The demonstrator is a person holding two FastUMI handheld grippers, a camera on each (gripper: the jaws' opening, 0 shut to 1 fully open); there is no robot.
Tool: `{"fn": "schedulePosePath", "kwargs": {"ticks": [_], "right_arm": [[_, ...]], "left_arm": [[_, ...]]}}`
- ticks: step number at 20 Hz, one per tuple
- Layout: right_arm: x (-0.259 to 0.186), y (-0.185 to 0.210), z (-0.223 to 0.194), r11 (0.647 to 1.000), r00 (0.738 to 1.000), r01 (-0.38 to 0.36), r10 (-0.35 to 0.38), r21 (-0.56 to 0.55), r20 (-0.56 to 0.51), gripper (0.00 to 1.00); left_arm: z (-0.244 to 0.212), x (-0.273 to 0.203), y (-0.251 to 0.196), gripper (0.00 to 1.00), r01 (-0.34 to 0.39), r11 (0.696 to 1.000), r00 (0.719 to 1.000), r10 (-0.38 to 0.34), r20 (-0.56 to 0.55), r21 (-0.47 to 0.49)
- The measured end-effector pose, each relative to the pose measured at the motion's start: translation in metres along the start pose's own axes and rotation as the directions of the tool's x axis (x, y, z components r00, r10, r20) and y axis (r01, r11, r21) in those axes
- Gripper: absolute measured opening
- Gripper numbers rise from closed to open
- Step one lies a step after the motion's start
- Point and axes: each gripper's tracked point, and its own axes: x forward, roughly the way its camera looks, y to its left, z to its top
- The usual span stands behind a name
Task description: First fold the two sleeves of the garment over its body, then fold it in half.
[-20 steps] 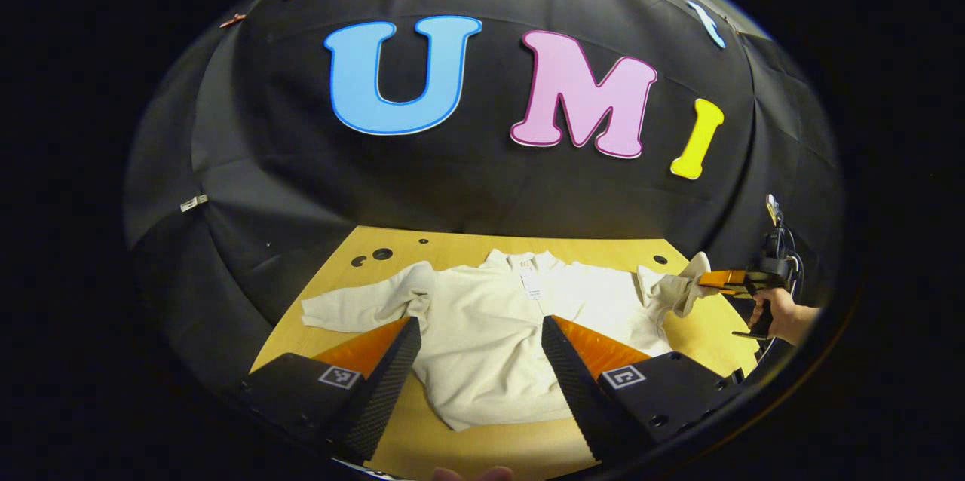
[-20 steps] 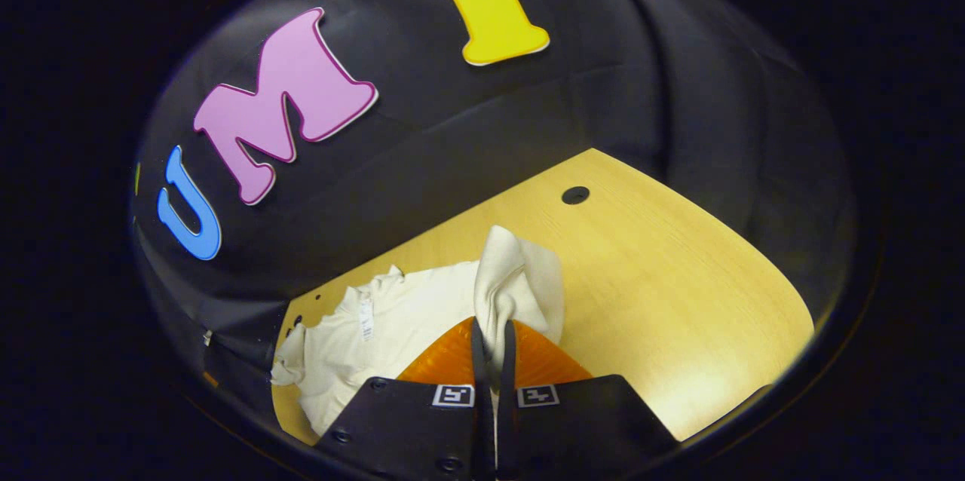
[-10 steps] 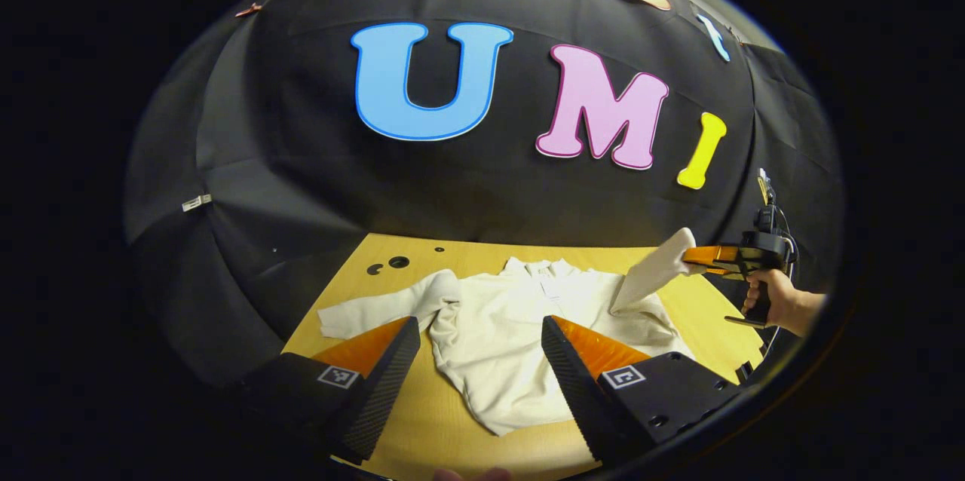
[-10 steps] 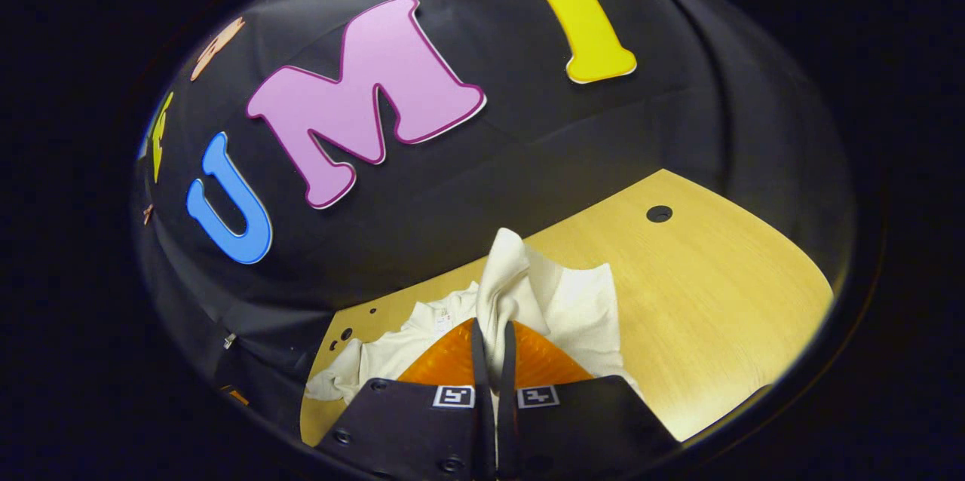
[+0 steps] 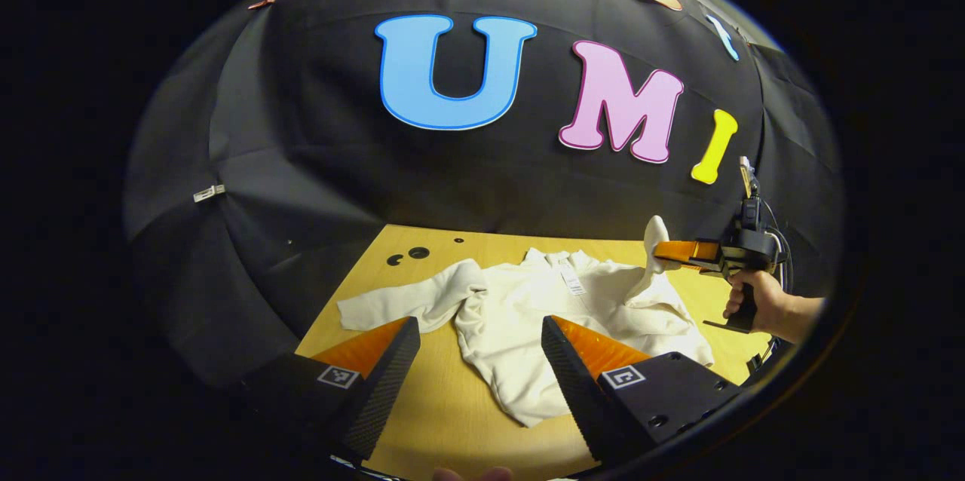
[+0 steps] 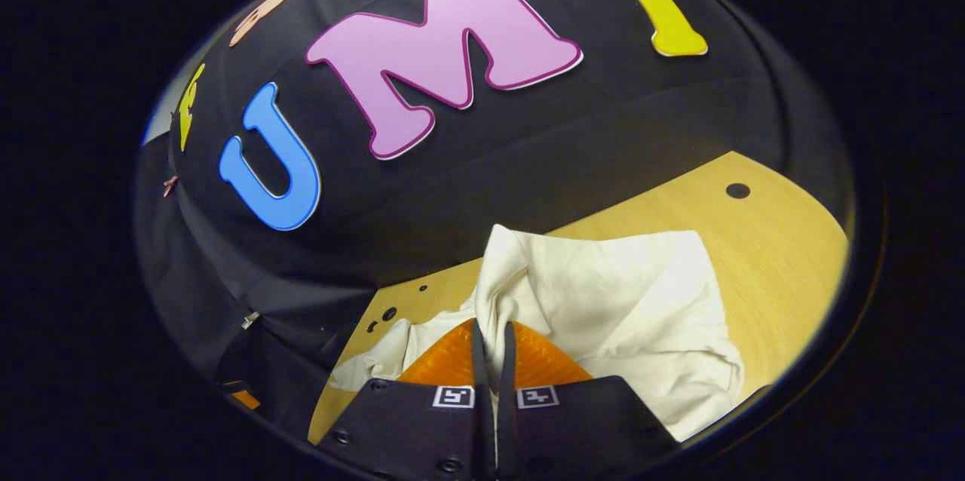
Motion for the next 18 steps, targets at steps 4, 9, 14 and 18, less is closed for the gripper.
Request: {"fn": "schedulePosePath", "kwargs": {"ticks": [4, 9, 14, 18], "right_arm": [[0.016, 0.017, -0.03, 0.999, 0.998, -0.039, 0.039, 0.003, -0.04, 0.06], [0.035, 0.035, -0.057, 0.993, 0.992, -0.112, 0.113, 0.021, -0.051, 0.06], [0.053, 0.053, -0.084, 0.983, 0.981, -0.177, 0.18, 0.043, -0.077, 0.05], [0.067, 0.055, -0.11, 0.982, 0.977, -0.175, 0.182, 0.074, -0.107, 0.05]], "left_arm": [[-0.008, -0.005, 0.01, 1.0, -0.021, 1.0, 1.0, 0.021, -0.012, -0.003], [-0.02, -0.005, 0.023, 1.0, -0.046, 0.999, 0.998, 0.046, -0.04, 0.017], [-0.032, -0.001, 0.033, 1.0, -0.067, 0.998, 0.995, 0.068, -0.073, 0.016], [-0.035, 0.002, 0.039, 1.0, -0.08, 0.997, 0.993, 0.081, -0.08, 0.021]]}}
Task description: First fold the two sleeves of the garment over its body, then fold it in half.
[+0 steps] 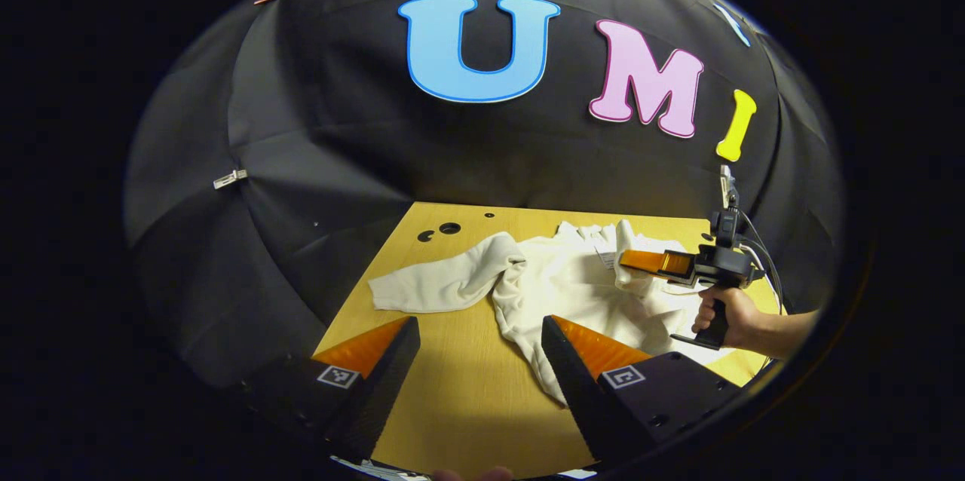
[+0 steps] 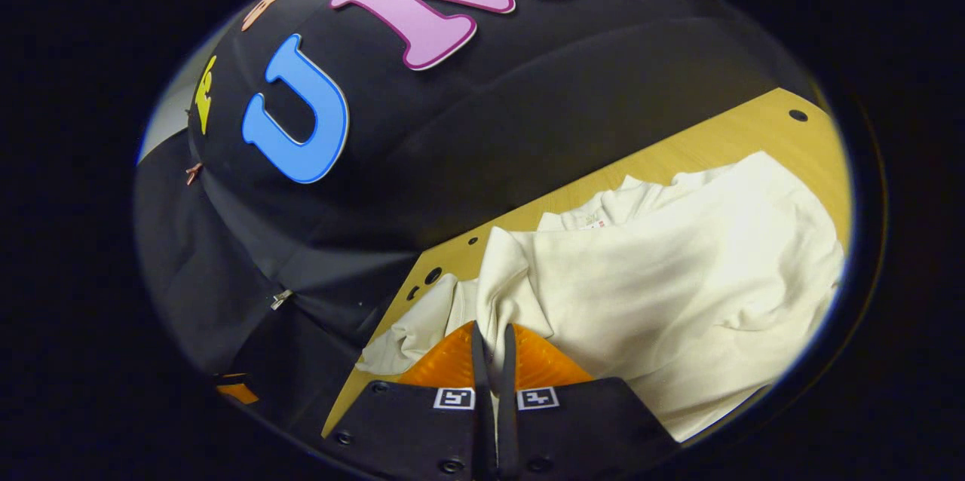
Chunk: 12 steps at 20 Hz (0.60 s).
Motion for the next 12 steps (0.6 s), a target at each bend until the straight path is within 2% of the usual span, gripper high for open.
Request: {"fn": "schedulePosePath", "kwargs": {"ticks": [9, 11, 12], "right_arm": [[0.033, -0.038, -0.037, 0.996, 0.995, 0.071, -0.066, 0.057, -0.08, 0.05], [0.034, -0.041, -0.039, 0.994, 0.993, 0.077, -0.07, 0.079, -0.091, 0.11], [0.034, -0.042, -0.038, 0.994, 0.993, 0.081, -0.073, 0.08, -0.091, 0.0]], "left_arm": [[-0.004, 0.011, 0.001, 1.0, -0.005, 1.0, 1.0, 0.006, -0.029, 0.022], [-0.005, 0.014, 0.001, 1.0, -0.008, 1.0, 0.999, 0.008, -0.031, 0.025], [-0.005, 0.014, 0.0, 1.0, -0.006, 1.0, 0.999, 0.007, -0.034, 0.024]]}}
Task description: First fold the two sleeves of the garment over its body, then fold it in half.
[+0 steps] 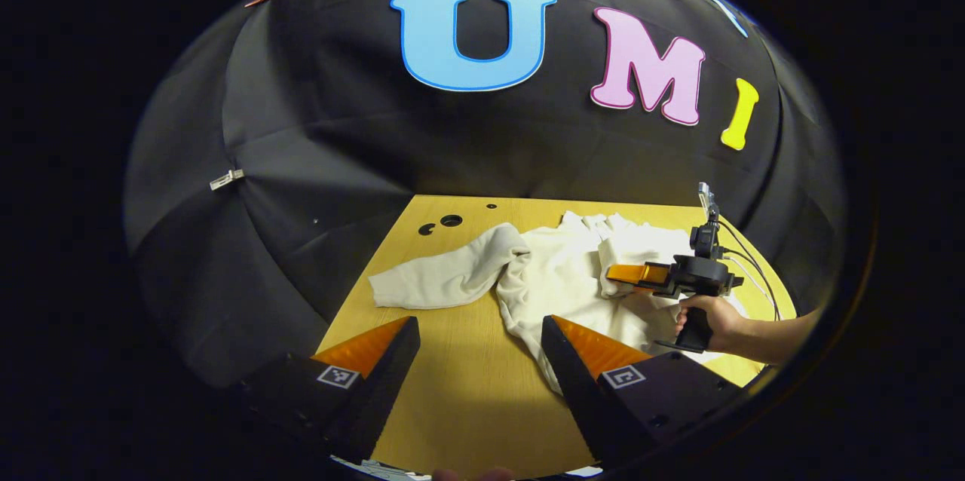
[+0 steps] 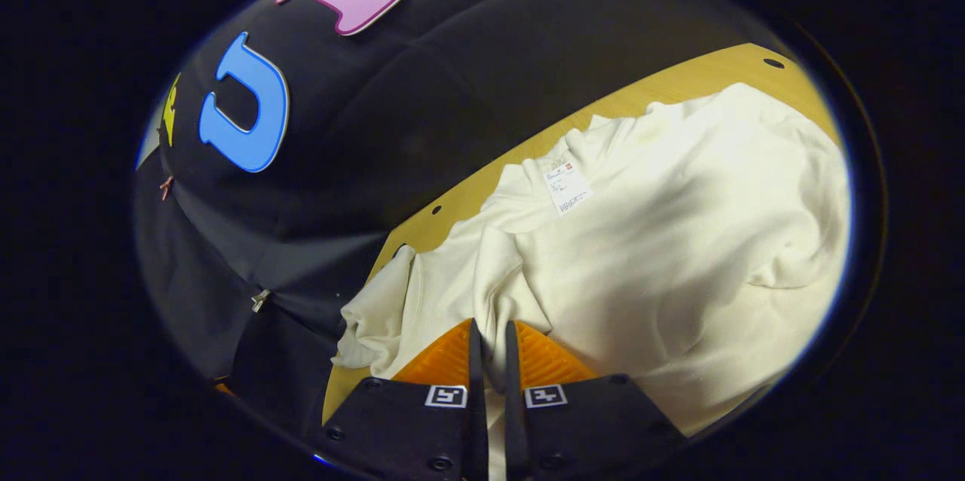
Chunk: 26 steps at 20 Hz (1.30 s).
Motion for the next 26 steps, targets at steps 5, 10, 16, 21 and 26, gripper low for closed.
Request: {"fn": "schedulePosePath", "kwargs": {"ticks": [5, 10, 16, 21, 26], "right_arm": [[-0.009, -0.01, 0.009, 0.997, 0.998, 0.069, -0.069, -0.022, 0.002, 0.64], [-0.043, -0.007, 0.041, 0.993, 0.995, 0.089, -0.085, -0.071, 0.055, 0.74], [-0.118, -0.007, 0.106, 0.986, 0.977, 0.129, -0.109, -0.106, 0.181, 0.75], [-0.224, -0.052, 0.168, 0.945, 0.907, 0.292, -0.224, -0.149, 0.356, 0.62], [-0.343, -0.133, 0.21, 0.853, 0.767, 0.514, -0.407, -0.096, 0.496, 0.79]], "left_arm": [[0.0, 0.001, -0.001, 1.0, 0.001, 1.0, 1.0, -0.001, 0.0, -0.012], [0.007, 0.005, -0.003, 1.0, 0.011, 0.999, 1.0, -0.011, 0.014, -0.052], [0.017, 0.026, 0.005, 1.0, 0.034, 0.994, 0.999, -0.031, 0.028, -0.105], [0.018, 0.069, 0.034, 1.0, 0.054, 0.987, 0.999, -0.053, 0.009, -0.151], [-0.004, 0.123, 0.074, 1.0, -0.007, 0.987, 0.998, -0.004, -0.064, -0.16]]}}
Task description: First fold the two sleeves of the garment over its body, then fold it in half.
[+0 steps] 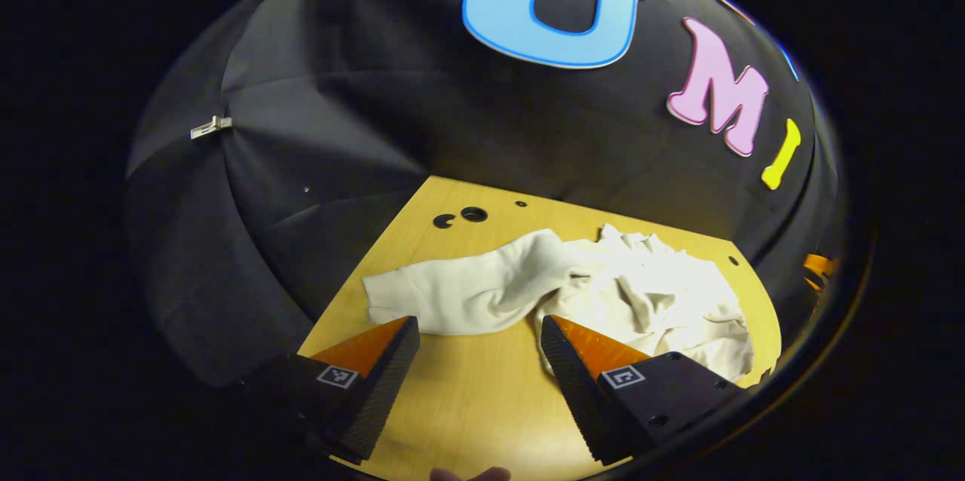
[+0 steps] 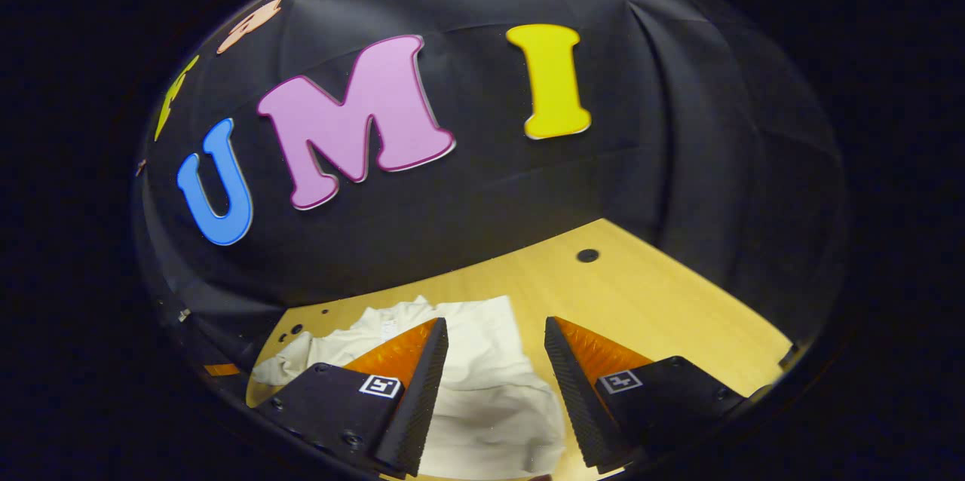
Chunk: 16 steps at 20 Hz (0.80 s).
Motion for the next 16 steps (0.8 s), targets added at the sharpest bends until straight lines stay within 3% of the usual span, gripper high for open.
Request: {"fn": "schedulePosePath", "kwargs": {"ticks": [6, 12, 16], "right_arm": [[-0.038, -0.091, 0.012, 0.986, 0.986, 0.164, -0.164, 0.018, 0.029, 0.79], [-0.063, -0.131, 0.001, 0.971, 0.972, 0.235, -0.236, 0.037, 0.01, 0.8], [-0.088, -0.168, -0.007, 0.949, 0.951, 0.308, -0.309, 0.061, -0.003, 0.8]], "left_arm": [[0.0, 0.049, 0.036, 1.0, -0.1, 0.994, 0.994, 0.101, -0.034, 0.053], [-0.011, 0.091, 0.081, 1.0, -0.22, 0.973, 0.966, 0.228, -0.126, 0.071], [-0.024, 0.114, 0.092, 1.0, -0.237, 0.97, 0.944, 0.244, -0.221, 0.061]]}}
